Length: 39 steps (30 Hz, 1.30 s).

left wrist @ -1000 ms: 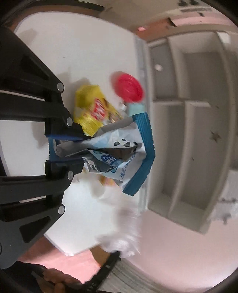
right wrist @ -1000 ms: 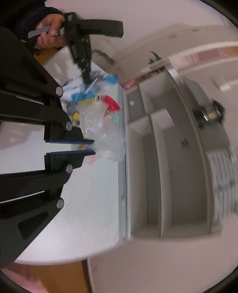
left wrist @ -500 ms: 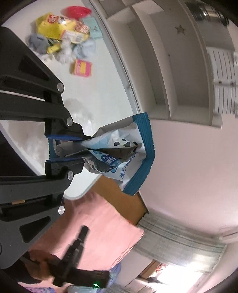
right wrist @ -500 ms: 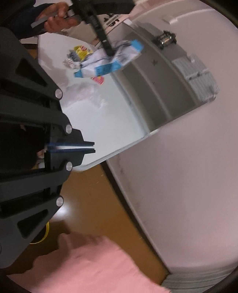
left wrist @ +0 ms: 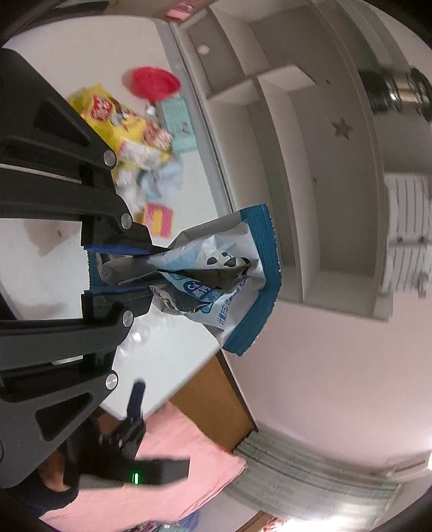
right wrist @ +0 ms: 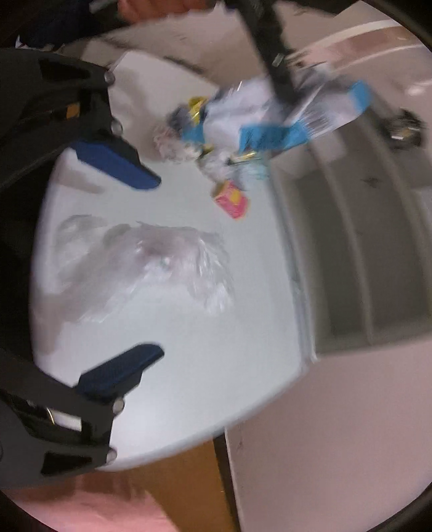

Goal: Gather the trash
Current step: 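Carry both bags over the black bin and open both tools to drop them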

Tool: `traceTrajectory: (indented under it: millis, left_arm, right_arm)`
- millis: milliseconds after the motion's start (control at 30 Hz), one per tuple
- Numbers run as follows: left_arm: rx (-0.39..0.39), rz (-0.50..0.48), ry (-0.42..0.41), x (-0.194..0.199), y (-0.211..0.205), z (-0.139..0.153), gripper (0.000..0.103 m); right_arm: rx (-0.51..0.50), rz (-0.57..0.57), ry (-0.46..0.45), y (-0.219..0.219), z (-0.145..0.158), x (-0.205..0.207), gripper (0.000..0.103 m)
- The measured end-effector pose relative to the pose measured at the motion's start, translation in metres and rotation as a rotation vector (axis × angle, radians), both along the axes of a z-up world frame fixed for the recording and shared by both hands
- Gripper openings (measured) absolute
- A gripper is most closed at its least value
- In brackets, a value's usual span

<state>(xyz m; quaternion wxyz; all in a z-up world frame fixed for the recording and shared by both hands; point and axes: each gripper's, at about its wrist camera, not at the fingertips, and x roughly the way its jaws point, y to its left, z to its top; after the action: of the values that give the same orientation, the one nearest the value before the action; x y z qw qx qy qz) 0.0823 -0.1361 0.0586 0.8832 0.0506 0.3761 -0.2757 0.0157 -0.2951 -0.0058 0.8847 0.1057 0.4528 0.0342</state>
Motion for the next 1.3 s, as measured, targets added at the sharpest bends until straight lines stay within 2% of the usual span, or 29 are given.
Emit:
traceTrajectory:
  millis: [67,100,133,200,300,400,500,600,733,800,933,1033,1100,1167,1233,1300]
  left_arm:
    - [0.006,0.006,0.009,0.003,0.004,-0.007,0.014]
    - [0.007,0.003,0.016,0.004,0.004,-0.011,0.014]
    - [0.008,-0.008,0.024,0.005,0.0,-0.015,0.014]
    - [0.002,-0.045,0.035,0.0,-0.011,-0.017,0.014]
    - [-0.017,-0.158,0.055,-0.014,-0.048,-0.024,0.014]
    - [-0.037,-0.328,0.088,-0.041,-0.109,-0.039,0.014]
    - [-0.04,-0.504,0.142,-0.076,-0.173,-0.062,0.014]
    - [-0.051,-0.688,0.221,-0.122,-0.235,-0.092,0.014]
    - [0.035,-0.828,0.282,-0.168,-0.303,-0.154,0.014]
    - [0.103,-0.878,0.338,-0.184,-0.333,-0.194,0.014]
    - [0.206,-0.903,0.381,-0.198,-0.372,-0.256,0.014]
    - [0.225,-0.902,0.453,-0.199,-0.386,-0.28,0.015]
    - [0.262,-0.902,0.449,-0.199,-0.397,-0.292,0.017]
    - [0.279,-0.901,0.433,-0.199,-0.402,-0.299,0.024]
    - [0.29,-0.901,0.433,-0.201,-0.406,-0.305,0.041]
    - [0.284,-0.906,0.437,-0.202,-0.412,-0.307,0.052]
  right_arm:
    - [-0.021,0.009,0.047,0.008,-0.017,0.013,0.057]
    - [-0.022,0.011,0.067,0.008,-0.022,0.015,0.03]
    - [-0.008,0.003,0.064,0.005,-0.022,0.012,0.031]
    - [0.009,-0.05,-0.009,-0.013,-0.004,-0.012,0.031]
    - [0.024,-0.202,-0.105,-0.058,0.023,-0.072,0.031]
    - [0.005,-0.383,-0.12,-0.109,0.027,-0.141,0.031]
    - [0.013,-0.597,-0.073,-0.161,0.006,-0.218,0.031]
    - [0.063,-0.791,0.014,-0.203,-0.032,-0.289,0.031]
    - [0.183,-0.977,0.148,-0.24,-0.092,-0.358,0.031]
    - [0.213,-1.027,0.204,-0.249,-0.116,-0.374,0.031]
    - [0.289,-1.076,0.26,-0.263,-0.159,-0.394,0.031]
    - [0.331,-1.082,0.279,-0.274,-0.179,-0.407,0.031]
    - [0.336,-1.079,0.288,-0.275,-0.184,-0.405,0.031]
    - [0.338,-1.086,0.288,-0.279,-0.187,-0.405,0.031]
    - [0.346,-1.09,0.286,-0.281,-0.19,-0.404,0.032]
    - [0.355,-1.081,0.291,-0.285,-0.194,-0.4,0.032]
